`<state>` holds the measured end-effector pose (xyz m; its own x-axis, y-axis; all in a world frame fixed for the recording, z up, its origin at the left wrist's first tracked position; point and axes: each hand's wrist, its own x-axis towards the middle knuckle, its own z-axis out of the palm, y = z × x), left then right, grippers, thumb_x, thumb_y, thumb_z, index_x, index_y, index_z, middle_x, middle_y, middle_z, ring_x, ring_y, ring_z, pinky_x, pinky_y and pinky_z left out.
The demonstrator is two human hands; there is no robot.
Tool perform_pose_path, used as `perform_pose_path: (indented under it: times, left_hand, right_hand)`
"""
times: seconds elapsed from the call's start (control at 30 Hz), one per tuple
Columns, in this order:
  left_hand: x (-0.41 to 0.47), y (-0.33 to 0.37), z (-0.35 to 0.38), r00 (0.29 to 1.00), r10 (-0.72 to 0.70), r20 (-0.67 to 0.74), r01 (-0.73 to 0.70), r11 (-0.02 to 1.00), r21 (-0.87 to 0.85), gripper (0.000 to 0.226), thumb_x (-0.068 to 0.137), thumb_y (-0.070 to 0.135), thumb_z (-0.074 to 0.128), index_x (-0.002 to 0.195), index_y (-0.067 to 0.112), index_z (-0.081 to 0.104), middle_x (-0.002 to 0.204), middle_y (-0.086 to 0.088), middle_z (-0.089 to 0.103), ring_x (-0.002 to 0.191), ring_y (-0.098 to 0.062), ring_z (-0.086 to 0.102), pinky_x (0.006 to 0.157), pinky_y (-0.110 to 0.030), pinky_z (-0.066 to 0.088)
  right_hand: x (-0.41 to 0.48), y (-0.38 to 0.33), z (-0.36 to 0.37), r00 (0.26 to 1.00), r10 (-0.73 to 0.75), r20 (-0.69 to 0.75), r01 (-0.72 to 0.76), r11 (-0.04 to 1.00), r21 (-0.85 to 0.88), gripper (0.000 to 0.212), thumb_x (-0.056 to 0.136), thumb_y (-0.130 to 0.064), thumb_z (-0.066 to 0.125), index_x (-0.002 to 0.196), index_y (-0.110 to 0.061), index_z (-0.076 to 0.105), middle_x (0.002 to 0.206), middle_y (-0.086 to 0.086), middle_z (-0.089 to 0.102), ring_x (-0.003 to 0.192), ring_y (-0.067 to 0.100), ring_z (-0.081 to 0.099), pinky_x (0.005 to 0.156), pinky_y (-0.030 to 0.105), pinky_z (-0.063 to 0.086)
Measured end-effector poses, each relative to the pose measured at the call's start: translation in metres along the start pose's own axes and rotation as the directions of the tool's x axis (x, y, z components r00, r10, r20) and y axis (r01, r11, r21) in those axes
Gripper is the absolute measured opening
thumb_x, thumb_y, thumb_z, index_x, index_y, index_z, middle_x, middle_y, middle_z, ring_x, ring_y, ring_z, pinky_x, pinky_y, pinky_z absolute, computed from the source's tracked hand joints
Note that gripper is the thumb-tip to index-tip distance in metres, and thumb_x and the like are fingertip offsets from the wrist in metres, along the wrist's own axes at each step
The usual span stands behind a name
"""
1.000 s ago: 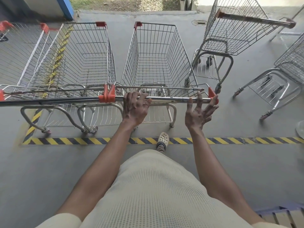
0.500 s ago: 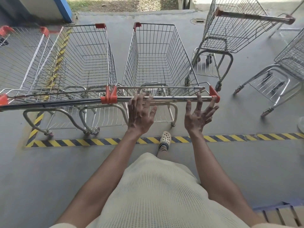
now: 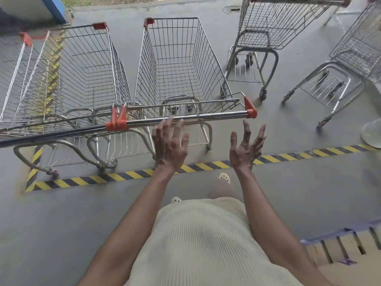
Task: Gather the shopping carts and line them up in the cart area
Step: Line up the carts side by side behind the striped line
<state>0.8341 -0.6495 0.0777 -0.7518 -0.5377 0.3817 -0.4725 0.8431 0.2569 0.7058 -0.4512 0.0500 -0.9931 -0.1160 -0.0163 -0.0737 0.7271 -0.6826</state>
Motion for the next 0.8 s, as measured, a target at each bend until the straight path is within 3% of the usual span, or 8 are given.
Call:
perform_pose_path:
  times: [0.1, 0.2, 0.47, 0.6, 0.8]
  left_hand:
    - [0.023, -0.001, 0.003, 0.996, -0.090, -0.026, 0.091, 0.995, 0.029, 0.043, 0.099, 0.041, 0.051, 0.136, 0.021, 0.060, 0.140, -0.008, 0.055, 0.130, -0.029, 0.045, 0.109, -0.048, 0.034]
    - [0.034, -0.009, 0.004, 0.984, -0.173, 0.042, 0.170, 0.984, 0.059, 0.044, 0.101, 0.045, 0.042, 0.133, 0.021, 0.060, 0.135, -0.006, 0.058, 0.128, -0.027, 0.047, 0.111, -0.044, 0.025]
    - [0.034, -0.011, 0.014, 0.984, -0.178, 0.022, 0.173, 0.975, 0.137, 0.041, 0.103, 0.050, 0.041, 0.124, 0.023, 0.064, 0.123, -0.005, 0.061, 0.120, -0.026, 0.051, 0.110, -0.045, 0.027]
    - [0.033, -0.010, 0.016, 0.987, -0.159, -0.012, 0.159, 0.979, 0.128, 0.031, 0.101, 0.046, 0.053, 0.122, 0.024, 0.063, 0.119, -0.005, 0.062, 0.116, -0.027, 0.053, 0.107, -0.046, 0.031]
    - [0.033, -0.013, 0.014, 0.988, -0.150, -0.043, 0.154, 0.984, 0.095, 0.035, 0.103, 0.051, 0.047, 0.123, 0.027, 0.064, 0.113, -0.001, 0.061, 0.112, -0.024, 0.054, 0.107, -0.046, 0.030]
  right_hand:
    - [0.021, 0.000, -0.006, 0.998, -0.044, 0.038, 0.044, 0.999, -0.002, 0.056, 0.103, -0.056, 0.046, 0.154, -0.056, 0.023, 0.171, -0.002, -0.008, 0.157, 0.033, -0.003, 0.116, 0.062, 0.016]
    - [0.042, -0.004, -0.013, 0.991, -0.096, 0.094, 0.098, 0.995, -0.018, 0.054, 0.104, -0.057, 0.042, 0.155, -0.056, 0.023, 0.170, -0.003, -0.006, 0.155, 0.033, 0.004, 0.115, 0.063, 0.020]
    - [0.067, -0.003, -0.020, 0.968, -0.151, 0.199, 0.164, 0.985, -0.053, 0.046, 0.107, -0.056, 0.033, 0.152, -0.060, 0.026, 0.169, -0.007, -0.002, 0.153, 0.028, 0.013, 0.116, 0.060, 0.019]
    - [0.073, -0.006, -0.023, 0.969, -0.139, 0.202, 0.152, 0.987, -0.048, 0.045, 0.107, -0.057, 0.032, 0.151, -0.060, 0.027, 0.169, -0.009, 0.000, 0.154, 0.024, 0.012, 0.116, 0.059, 0.019]
    - [0.068, -0.012, -0.024, 0.973, -0.137, 0.185, 0.139, 0.990, 0.000, 0.044, 0.108, -0.051, 0.035, 0.151, -0.060, 0.030, 0.169, -0.010, -0.002, 0.153, 0.021, 0.012, 0.117, 0.061, 0.018]
